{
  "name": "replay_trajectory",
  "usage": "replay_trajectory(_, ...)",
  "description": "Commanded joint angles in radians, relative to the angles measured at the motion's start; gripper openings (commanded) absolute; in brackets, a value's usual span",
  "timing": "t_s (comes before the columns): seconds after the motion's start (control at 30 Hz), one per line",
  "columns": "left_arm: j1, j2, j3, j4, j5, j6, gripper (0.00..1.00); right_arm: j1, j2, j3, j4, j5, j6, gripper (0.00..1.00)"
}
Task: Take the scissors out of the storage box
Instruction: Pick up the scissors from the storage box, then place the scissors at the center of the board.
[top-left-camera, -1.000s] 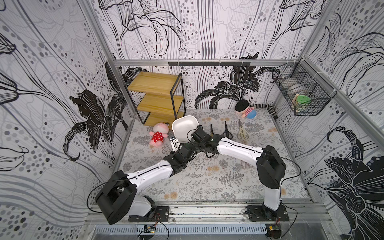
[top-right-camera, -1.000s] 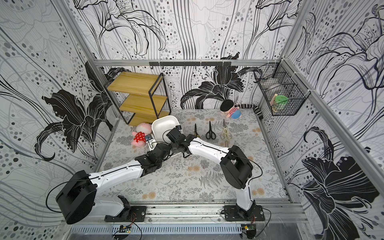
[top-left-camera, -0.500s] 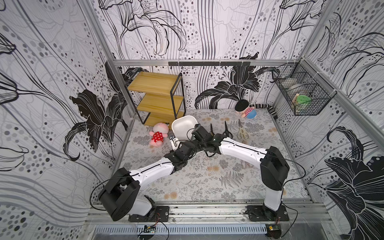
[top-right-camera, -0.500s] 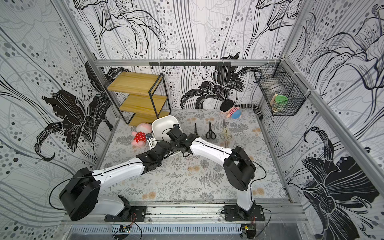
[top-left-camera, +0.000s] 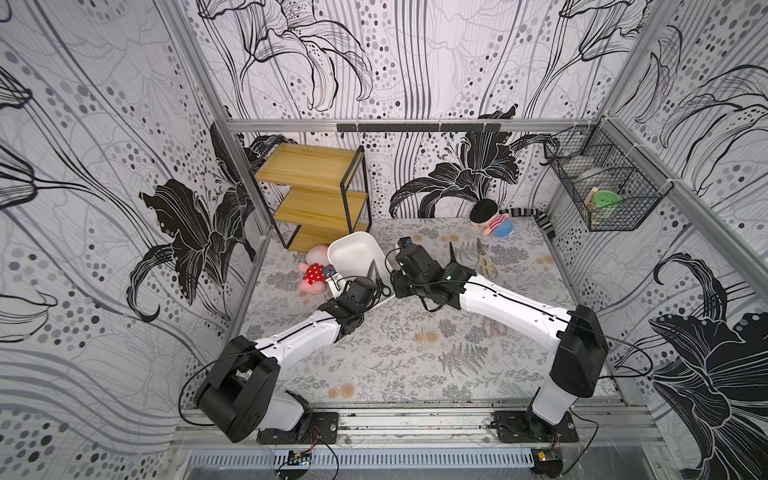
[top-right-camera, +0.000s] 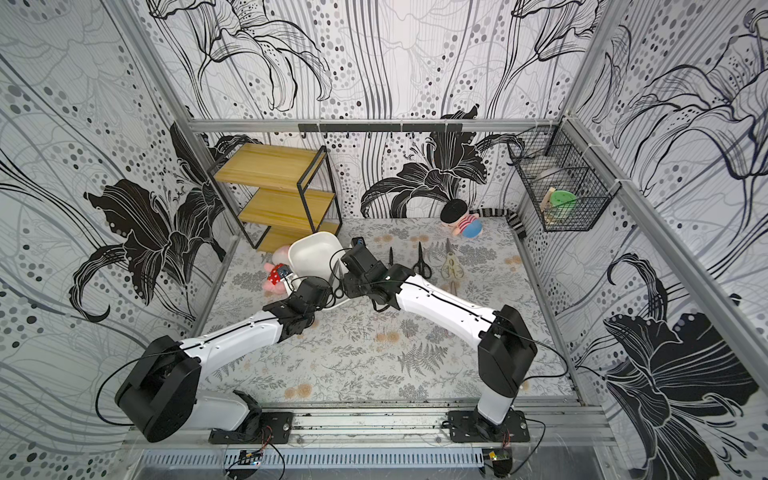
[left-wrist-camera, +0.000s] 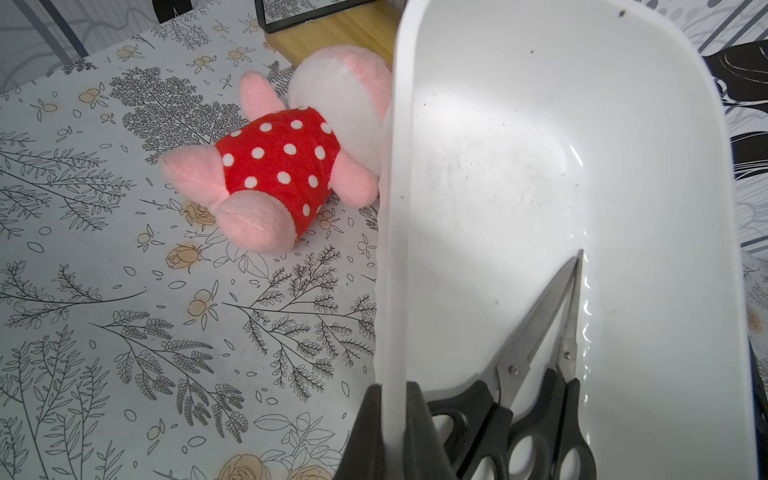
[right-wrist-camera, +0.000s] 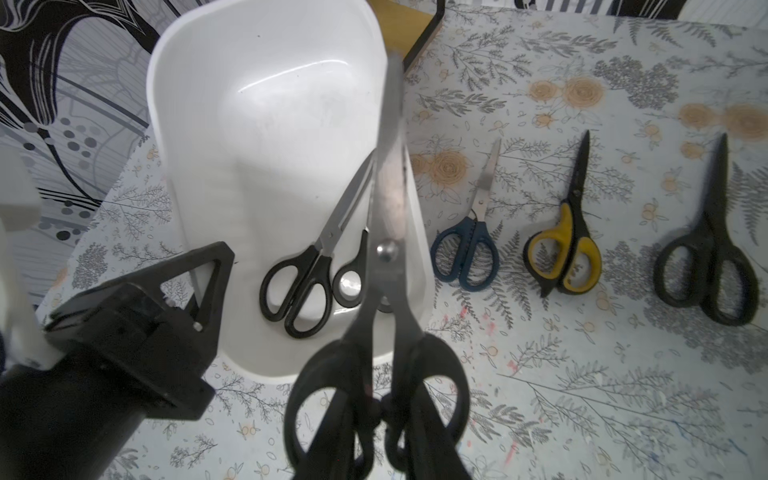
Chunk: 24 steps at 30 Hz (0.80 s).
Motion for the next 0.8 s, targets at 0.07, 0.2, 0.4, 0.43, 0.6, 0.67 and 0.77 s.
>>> replay_trajectory(0.07, 0.013, -0.054, -0.027, 0.026, -0.012, 0.011, 0.0, -0.006, -0.031, -0.106, -0.177, 0.076, 0.019, 0.0)
replay_trajectory(0.2, 0.015, -0.071, -0.035, 0.023, -0.012, 0.015, 0.0, -0.019, -0.031, -0.204, -0.263, 0.071, 0.071, 0.0)
replay_trajectory(0.4, 0.017, -0.071, -0.023, 0.016, -0.014, 0.03, 0.0, -0.051, -0.057, -0.328, -0.33, 0.079, 0.136, 0.0)
replay_trajectory(0.43, 0.017, -0.069, -0.02, 0.017, -0.011, 0.035, 0.0, -0.064, -0.061, -0.345, -0.331, 0.079, 0.136, 0.0)
replay_trajectory(0.6, 0.017, -0.062, -0.002, 0.014, -0.006, 0.06, 0.0, -0.145, -0.052, -0.413, -0.317, 0.07, 0.084, 0.0)
replay_trajectory(0.67, 0.017, -0.064, 0.003, 0.013, -0.007, 0.07, 0.0, -0.169, -0.042, -0.417, -0.327, 0.087, 0.065, 0.0)
replay_trajectory(0.77, 0.017, -0.066, 0.009, 0.01, -0.009, 0.082, 0.0, -0.198, -0.019, -0.419, -0.326, 0.095, 0.046, 0.0)
